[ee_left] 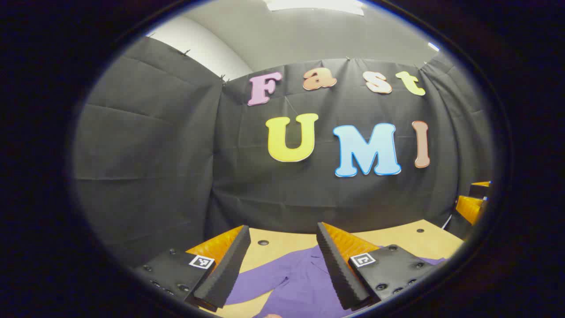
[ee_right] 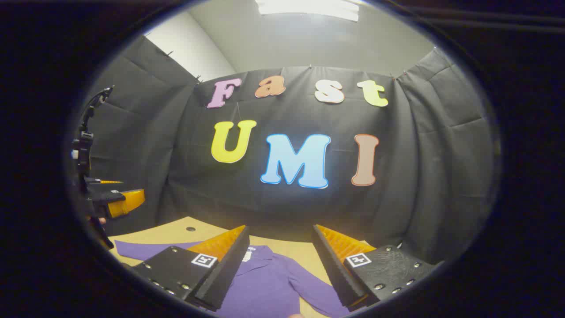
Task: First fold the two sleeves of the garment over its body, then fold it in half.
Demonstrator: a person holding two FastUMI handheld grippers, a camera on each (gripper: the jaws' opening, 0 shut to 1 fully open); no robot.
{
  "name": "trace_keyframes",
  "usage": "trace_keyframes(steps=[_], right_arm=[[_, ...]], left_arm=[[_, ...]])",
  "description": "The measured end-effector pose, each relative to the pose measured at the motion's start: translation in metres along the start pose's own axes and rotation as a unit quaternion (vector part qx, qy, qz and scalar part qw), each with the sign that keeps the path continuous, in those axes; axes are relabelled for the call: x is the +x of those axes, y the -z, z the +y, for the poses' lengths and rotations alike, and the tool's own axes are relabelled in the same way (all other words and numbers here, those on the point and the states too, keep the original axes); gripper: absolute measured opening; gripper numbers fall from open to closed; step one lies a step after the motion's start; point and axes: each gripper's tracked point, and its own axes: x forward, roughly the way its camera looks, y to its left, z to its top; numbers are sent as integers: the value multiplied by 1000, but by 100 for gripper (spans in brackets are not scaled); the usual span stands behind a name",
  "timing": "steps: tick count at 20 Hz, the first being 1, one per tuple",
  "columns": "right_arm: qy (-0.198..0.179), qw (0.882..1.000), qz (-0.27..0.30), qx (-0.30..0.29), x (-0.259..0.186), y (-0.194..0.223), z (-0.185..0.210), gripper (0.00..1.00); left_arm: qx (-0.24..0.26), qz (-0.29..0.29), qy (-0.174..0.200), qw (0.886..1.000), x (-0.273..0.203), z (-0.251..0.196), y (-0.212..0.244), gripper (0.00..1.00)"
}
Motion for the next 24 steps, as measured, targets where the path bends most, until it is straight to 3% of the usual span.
trace_keyframes(steps=[5,9,14,18,24], right_arm=[[51,997,34,46,10,21,-29,90],[93,993,56,44,10,33,-54,90],[112,992,58,8,14,30,-60,90],[114,991,58,33,18,31,-52,90],[168,979,116,22,4,67,-78,90]], left_arm=[[1,-17,45,999,22,-24,-7,96],[-7,-8,70,998,29,-34,-5,95],[-2,-5,69,998,40,-26,-7,96],[-11,-9,73,997,38,-20,-8,96],[-10,6,83,996,46,-20,0,95]])
